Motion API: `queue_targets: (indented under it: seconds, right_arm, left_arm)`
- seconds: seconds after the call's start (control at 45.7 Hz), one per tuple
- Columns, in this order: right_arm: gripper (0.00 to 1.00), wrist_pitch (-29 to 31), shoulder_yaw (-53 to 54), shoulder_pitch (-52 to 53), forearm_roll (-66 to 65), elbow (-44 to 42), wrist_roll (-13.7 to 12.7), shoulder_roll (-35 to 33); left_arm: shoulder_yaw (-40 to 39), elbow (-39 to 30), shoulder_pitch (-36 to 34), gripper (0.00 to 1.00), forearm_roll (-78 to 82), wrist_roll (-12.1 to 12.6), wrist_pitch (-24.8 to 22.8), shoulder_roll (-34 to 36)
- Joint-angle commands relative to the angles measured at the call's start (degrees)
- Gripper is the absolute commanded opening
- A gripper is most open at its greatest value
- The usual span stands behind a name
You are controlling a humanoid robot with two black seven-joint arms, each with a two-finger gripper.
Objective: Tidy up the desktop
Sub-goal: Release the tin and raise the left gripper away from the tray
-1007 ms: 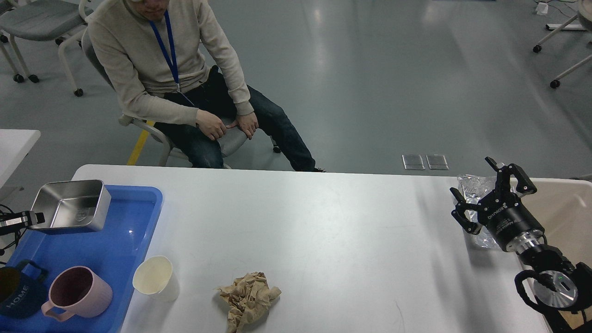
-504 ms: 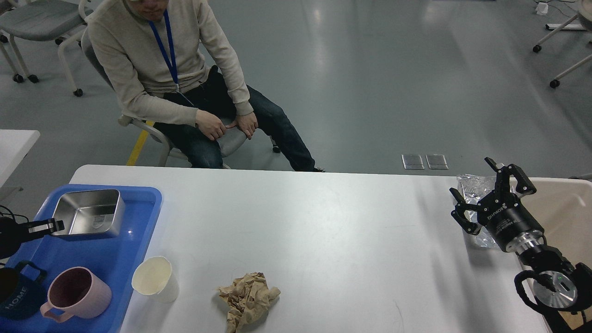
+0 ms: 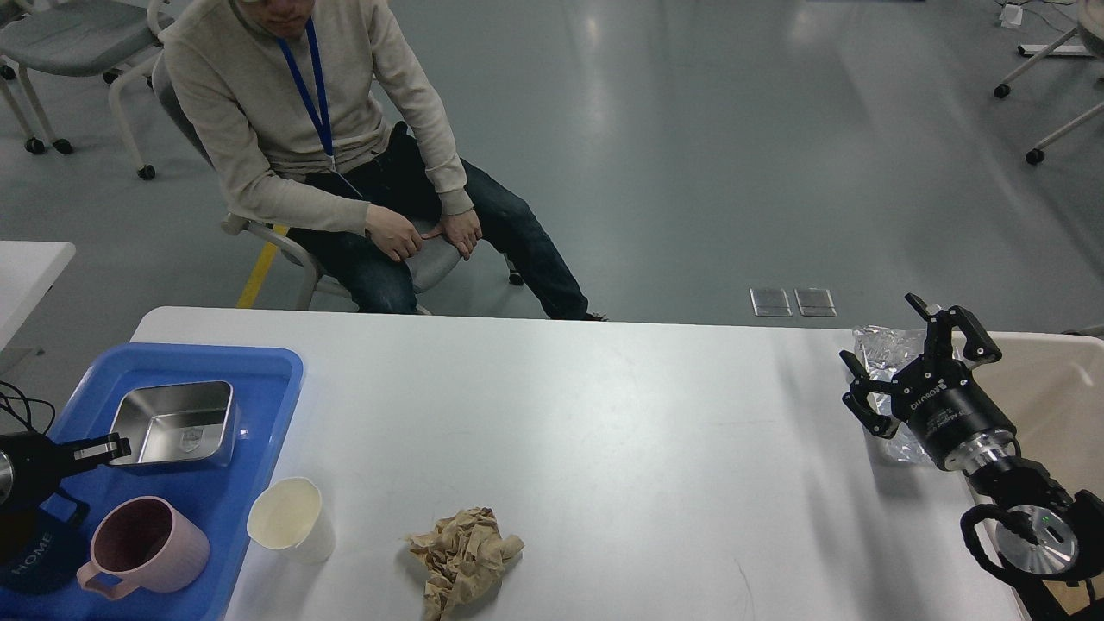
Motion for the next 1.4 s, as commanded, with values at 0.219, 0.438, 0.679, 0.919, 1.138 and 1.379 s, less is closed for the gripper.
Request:
queue_targets:
  seconds: [0.219,0.438,0.679,0.919,1.138,1.379]
  right_arm:
    - [1.0,-0.01,0.0,0.0,-0.01,0.07,0.0,0.03]
    - [1.0,-0.01,0.09,0.0,-0.01,0.07,0.0,-0.05]
    - [1.0,-0.01,0.0,0.0,-0.01,0.07,0.0,0.12]
    - [1.0,-0.01,0.0,0.0,-0.01,0.07,0.0,-0.05]
    - [1.0,-0.01,0.0,0.0,-0.01,0.15,0.0,-0.14]
    - [1.0,-0.01,0.09,0.0,-0.01,0.15,0.0,-0.14]
  left_arm:
    - [-0.44,2.41,-0.34,0.71,-0.45,0.09,1.49,-1.03]
    - [-1.06,2.32,-4.29,0.88,-4.39,0.09,1.4,-0.86]
    - [-1.32,2.32,-11.94,0.96,-20.73,-0.25,0.88,0.2]
    - [-5.27,2.32,-14.4,0.96,-38.14,0.01,1.4,0.46]
    - [-17.21,1.8,-15.37,0.96,-44.92,0.09,1.49,-0.06]
    - [-32.42,-1.36,-14.85,0.96,-45.1,0.01,1.14,-2.26]
